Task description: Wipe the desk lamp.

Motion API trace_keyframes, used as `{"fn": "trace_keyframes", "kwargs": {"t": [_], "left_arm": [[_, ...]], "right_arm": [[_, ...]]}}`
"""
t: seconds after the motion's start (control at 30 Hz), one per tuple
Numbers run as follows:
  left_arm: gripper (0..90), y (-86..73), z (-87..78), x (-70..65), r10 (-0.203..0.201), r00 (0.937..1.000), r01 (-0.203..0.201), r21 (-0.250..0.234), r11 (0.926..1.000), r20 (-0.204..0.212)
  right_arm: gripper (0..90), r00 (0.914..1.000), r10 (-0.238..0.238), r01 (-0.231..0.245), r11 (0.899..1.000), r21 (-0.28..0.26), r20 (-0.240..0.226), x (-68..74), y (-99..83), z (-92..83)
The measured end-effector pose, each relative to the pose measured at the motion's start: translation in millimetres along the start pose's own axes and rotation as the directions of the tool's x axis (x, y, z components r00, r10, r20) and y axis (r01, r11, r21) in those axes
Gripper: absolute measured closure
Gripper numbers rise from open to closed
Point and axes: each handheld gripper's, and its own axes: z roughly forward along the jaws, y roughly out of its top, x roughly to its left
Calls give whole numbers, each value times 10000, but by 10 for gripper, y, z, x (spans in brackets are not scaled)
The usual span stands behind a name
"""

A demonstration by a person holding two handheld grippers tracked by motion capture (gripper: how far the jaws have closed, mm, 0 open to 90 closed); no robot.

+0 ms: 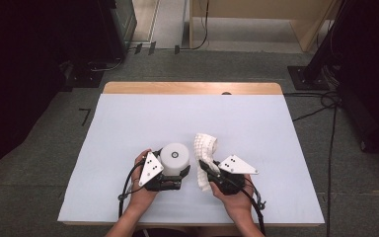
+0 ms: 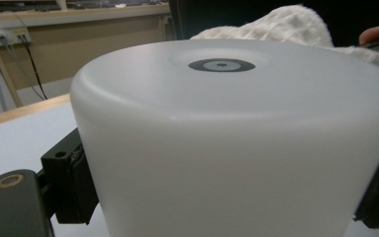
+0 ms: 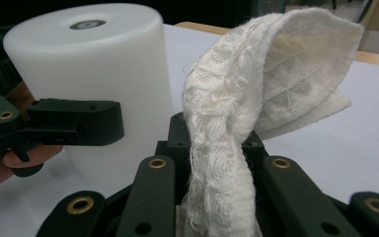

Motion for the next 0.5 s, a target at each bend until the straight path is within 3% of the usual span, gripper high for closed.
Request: {"fn": "trace_keyframes", "kwargs": {"t": [0.2,0.33,0.5], "left_arm": [[86,-127,48,43,111,9994,-92,615,9981,-315],[83,-147,39,36,298,9987,-270,657,9975,-415],[17,-123,-18,40,-33,9970,94,784,9969,-778]], "right_arm": [[757,9999,134,-134,9999,29,30,-45,-18,7],[757,9999,98,-98,10000,-7,-22,-30,-18,6],[757,10000,89,-89,10000,4,2,-42,-31,9]]}}
